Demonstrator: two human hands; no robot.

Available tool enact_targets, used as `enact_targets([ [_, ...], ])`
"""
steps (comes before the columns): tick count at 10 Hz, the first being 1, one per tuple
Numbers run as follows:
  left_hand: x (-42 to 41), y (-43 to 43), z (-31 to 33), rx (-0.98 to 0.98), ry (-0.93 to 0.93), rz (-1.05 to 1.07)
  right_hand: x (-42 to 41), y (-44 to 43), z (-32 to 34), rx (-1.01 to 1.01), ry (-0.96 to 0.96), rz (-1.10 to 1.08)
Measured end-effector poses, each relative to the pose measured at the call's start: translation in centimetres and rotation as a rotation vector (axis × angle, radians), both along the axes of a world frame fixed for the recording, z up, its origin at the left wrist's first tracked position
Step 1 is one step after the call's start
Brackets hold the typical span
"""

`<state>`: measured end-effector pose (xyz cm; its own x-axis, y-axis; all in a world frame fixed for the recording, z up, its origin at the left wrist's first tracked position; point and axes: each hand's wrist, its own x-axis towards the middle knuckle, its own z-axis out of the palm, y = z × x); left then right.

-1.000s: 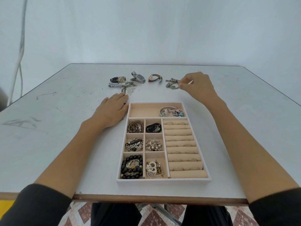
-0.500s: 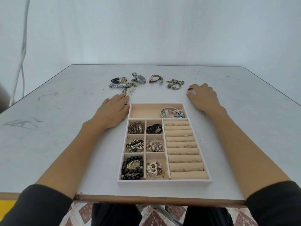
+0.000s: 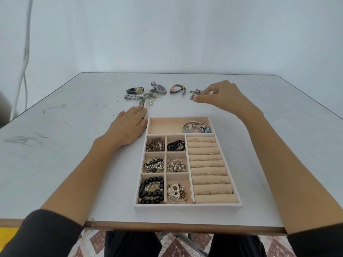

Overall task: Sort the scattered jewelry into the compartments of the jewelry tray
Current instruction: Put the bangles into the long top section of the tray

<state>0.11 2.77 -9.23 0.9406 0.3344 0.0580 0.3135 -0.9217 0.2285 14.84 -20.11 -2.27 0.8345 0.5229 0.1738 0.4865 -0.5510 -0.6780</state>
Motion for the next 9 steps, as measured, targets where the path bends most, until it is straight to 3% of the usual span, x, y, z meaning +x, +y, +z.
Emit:
enact_targets([
  [2,0.1,0.1,0.1,0.003,0.000,-0.001,-3.6,0.5,2.6,-0.313,-0.001,0.267],
  [4,0.1,0.1,0.0,0.010,0.001,-0.004,-4.9,1.6,2.1,-0.564,-0.165,0.227],
  [8,0.1,0.1,0.0,0.002,0.002,-0.003,-5.5,2.4,1.0,-0.735,-0.350,0.174],
  [9,0.0,0.1,0.0,0.003,0.002,-0.002,-5.3,2.4,1.0,-0.725,-0.290,0.186],
])
